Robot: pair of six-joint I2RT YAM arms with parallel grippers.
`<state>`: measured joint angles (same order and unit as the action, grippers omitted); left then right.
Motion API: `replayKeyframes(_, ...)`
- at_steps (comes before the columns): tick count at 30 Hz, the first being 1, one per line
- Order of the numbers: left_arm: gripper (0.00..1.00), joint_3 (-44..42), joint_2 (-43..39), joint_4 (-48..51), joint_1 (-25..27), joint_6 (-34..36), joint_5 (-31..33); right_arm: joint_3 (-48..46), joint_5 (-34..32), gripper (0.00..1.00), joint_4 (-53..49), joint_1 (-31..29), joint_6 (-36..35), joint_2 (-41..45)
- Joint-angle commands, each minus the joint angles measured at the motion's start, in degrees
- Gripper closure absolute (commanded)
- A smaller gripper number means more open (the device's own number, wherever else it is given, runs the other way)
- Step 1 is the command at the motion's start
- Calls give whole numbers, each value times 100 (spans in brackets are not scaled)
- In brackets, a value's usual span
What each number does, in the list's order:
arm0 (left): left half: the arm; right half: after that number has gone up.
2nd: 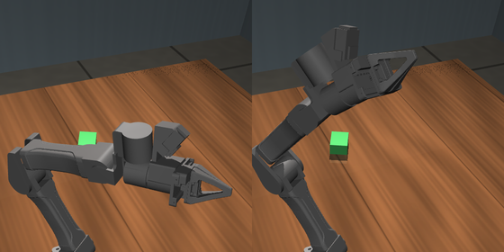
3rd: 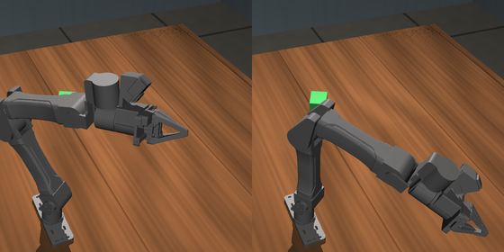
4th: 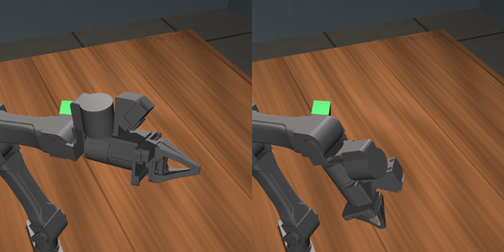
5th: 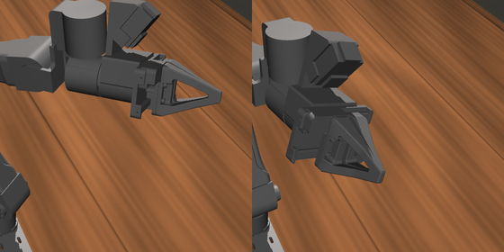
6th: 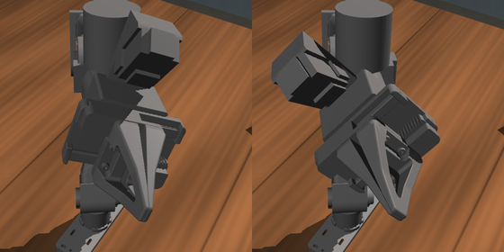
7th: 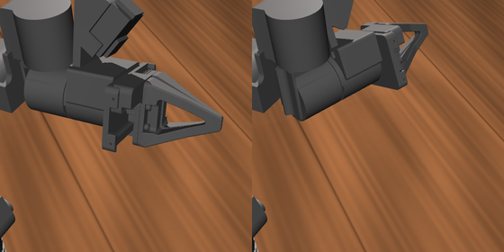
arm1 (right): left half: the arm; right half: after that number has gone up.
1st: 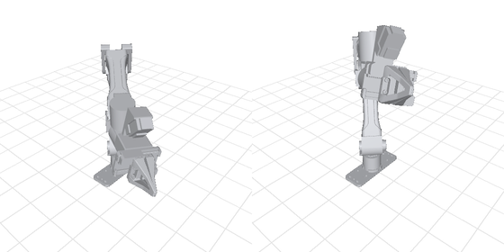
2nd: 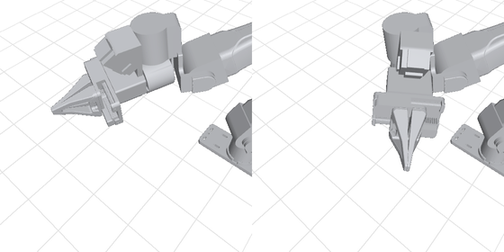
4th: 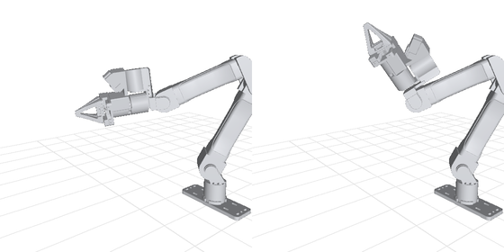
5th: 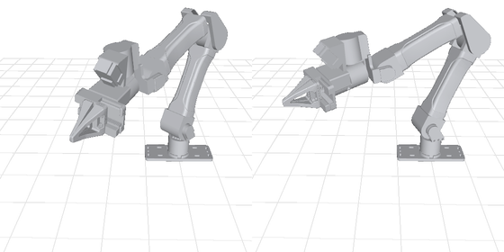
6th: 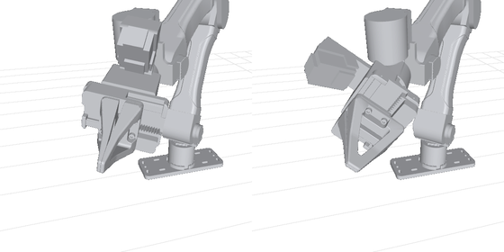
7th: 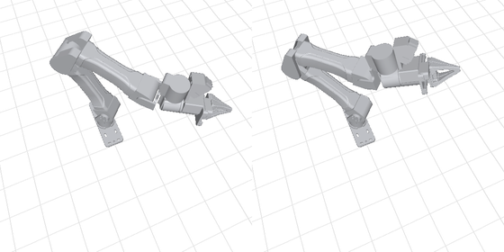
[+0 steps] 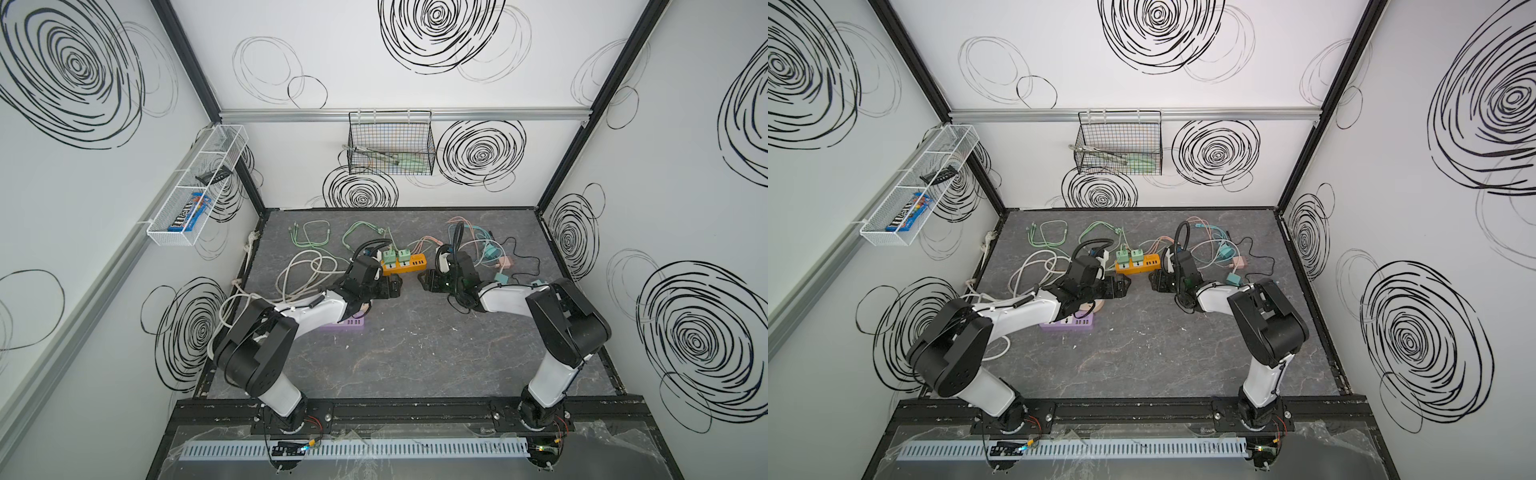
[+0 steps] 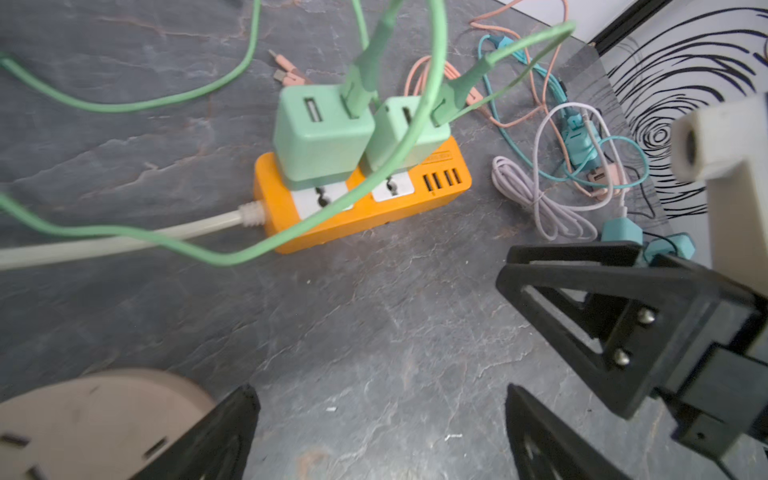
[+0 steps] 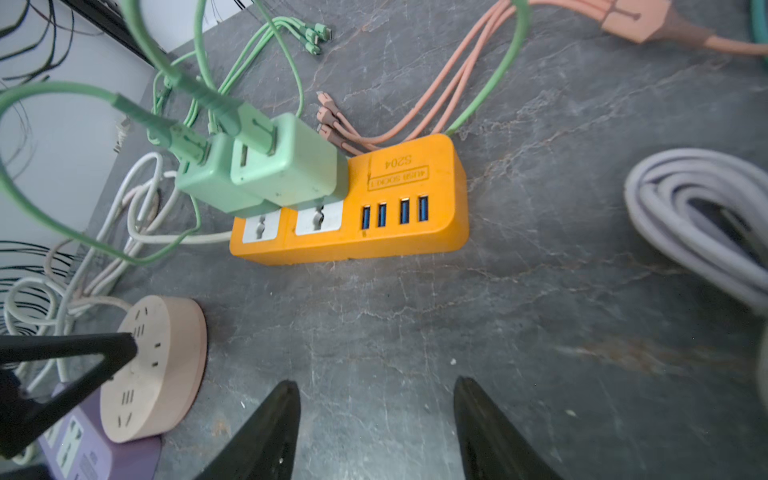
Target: Insert the plug
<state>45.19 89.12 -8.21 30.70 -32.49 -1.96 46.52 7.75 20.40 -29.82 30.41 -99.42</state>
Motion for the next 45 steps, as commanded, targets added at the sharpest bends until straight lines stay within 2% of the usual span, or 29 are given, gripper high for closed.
replayKeyframes(1, 4, -188, -466, 377, 5, -31, 765, -188, -362, 14, -195, -101, -70, 326)
replayKeyframes(2, 4, -208, -563, 470, -2, 14, 901, -225, -395, 2, -219, -119, -88, 396)
replayKeyframes(8, 4, -228, -952, 1019, -64, 152, 1839, -459, -749, 3, -219, -207, -115, 761)
replayKeyframes(12, 4, -335, -1013, 1098, -361, -221, 2071, -907, -1006, 3, 326, -269, -86, 1081)
replayKeyframes(15, 4, -276, -855, 1201, -666, -333, 1853, -924, -1252, 3, 176, -229, 211, 1221)
replayKeyframes(19, 4, -116, -604, 1262, -903, -453, 1750, -742, -1085, 3, -285, -82, 484, 1257)
replayKeyframes(25, 4, -231, -354, 627, -1465, -693, 773, -973, -908, 3, -48, -16, 385, 1505)
replayKeyframes(28, 4, -124, -100, 604, -1625, -725, 571, -915, -915, 3, -228, 45, 430, 1571)
replayKeyframes(32, 4, 15, 167, 663, -1707, -695, 438, -828, -970, 3, -432, 55, 372, 1680)
replayKeyframes(41, 4, 150, 562, 602, -1686, -680, 288, -909, -785, 3, -178, 100, 458, 2074)
replayKeyframes(45, 4, 204, 665, 485, -1615, -579, -124, -899, -791, 3, -163, 107, 476, 2080)
